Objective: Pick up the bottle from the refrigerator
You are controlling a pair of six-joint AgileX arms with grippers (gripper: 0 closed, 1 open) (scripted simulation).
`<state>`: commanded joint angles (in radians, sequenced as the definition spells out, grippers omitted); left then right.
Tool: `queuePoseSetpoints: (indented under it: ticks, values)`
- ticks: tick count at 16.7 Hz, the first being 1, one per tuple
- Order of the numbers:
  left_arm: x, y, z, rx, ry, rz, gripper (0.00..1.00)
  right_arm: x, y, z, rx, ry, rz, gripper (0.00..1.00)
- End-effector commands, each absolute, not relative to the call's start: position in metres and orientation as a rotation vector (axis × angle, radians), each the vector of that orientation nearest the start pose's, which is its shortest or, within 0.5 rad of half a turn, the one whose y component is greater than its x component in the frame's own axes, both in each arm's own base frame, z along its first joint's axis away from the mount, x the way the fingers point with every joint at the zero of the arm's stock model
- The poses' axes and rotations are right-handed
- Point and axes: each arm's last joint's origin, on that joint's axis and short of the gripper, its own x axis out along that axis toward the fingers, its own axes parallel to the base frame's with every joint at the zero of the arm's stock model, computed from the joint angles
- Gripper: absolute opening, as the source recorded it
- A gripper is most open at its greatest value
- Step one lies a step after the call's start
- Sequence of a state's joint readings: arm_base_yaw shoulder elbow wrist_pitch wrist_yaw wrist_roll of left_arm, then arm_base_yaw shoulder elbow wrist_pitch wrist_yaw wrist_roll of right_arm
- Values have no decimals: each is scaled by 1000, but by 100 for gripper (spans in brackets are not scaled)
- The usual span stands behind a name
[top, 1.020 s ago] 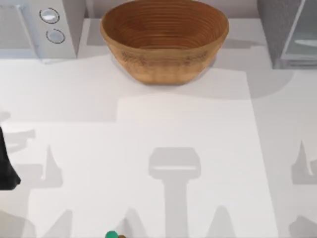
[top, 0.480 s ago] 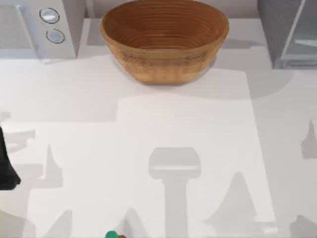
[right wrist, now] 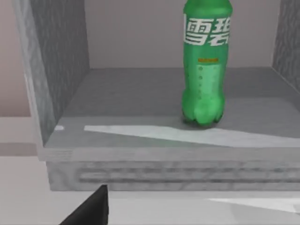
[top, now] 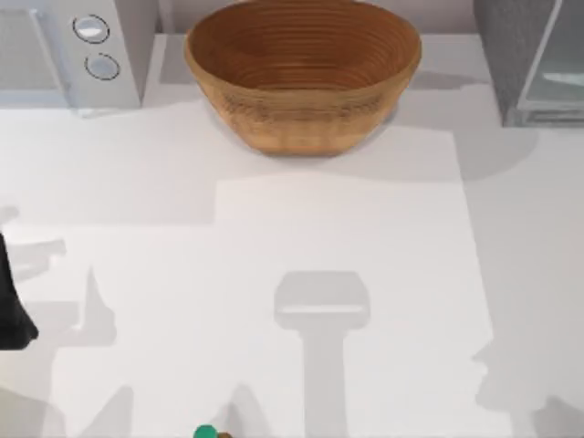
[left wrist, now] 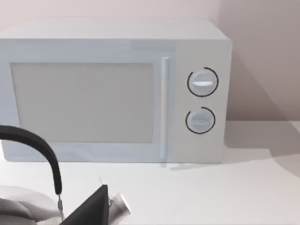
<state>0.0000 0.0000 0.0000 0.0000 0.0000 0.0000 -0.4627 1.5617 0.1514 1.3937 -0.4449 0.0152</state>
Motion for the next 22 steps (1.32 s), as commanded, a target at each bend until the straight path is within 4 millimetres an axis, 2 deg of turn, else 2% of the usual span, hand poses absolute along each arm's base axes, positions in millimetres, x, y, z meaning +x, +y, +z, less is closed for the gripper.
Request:
queuePoseSetpoints:
  ticks: [5,12,14,16,18,22]
  values:
    - [106,-1,160,0,0,0,100,204,-101,111,2,4,0,100]
    - [106,-1,160,0,0,0,100,205,-101,110,2,4,0,100]
    - [106,-1,160,0,0,0,100,213,-105,106,13,24,-23,100]
    - [106,-1,160,0,0,0,100,232,-109,101,27,54,-41,100]
    - [106,-1,160,0,0,0,100,260,-115,101,23,52,-40,100]
    - [106,-1,160,0,0,0,100,340,-119,126,-28,-53,20,100]
